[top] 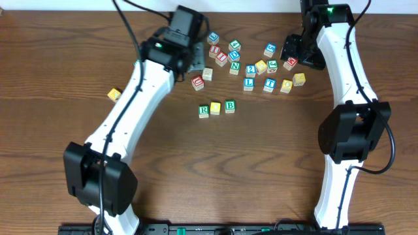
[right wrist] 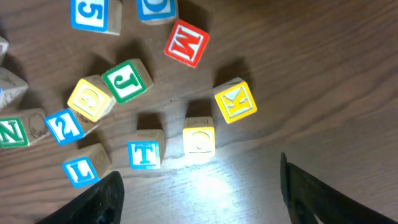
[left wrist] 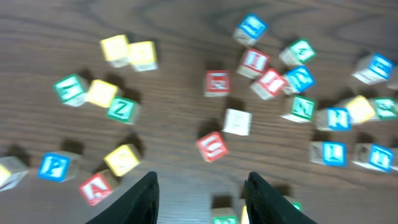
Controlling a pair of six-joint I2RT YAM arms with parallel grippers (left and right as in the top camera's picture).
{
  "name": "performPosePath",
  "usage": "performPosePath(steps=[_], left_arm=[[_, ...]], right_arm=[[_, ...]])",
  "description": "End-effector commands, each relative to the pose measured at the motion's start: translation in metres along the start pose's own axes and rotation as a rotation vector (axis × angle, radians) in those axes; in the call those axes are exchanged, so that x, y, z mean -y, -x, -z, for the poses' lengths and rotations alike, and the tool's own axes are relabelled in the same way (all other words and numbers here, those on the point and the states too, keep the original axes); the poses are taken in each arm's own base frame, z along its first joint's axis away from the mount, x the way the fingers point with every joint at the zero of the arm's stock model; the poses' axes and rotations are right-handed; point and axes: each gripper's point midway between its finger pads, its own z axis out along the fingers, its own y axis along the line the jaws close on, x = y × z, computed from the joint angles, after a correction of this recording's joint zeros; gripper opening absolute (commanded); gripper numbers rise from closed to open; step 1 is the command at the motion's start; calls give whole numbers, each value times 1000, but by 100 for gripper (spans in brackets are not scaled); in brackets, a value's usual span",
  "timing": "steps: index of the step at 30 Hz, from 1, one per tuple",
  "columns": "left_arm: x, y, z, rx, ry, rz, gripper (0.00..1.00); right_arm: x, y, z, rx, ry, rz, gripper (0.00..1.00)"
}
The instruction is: Spell out ROBOT
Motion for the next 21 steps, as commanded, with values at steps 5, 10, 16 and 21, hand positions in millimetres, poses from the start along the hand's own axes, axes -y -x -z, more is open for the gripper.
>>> performPosePath(steps=[5,10,16,21], left_arm=[[-46,11,-6,-3,74,52,45],[-54,11,-8,-7,86,66,45],[-56,10,-9,-10,90,68,45],[-56,11,-9,-7,88,69,46]], right_arm=[[4,-19,-16,-72,-12,55,74],[9,-32,-31,-119,-30,64,73],[6,-41,-56,-139,-12,63,70],[4,-41,-69,-124,-4,58,68]])
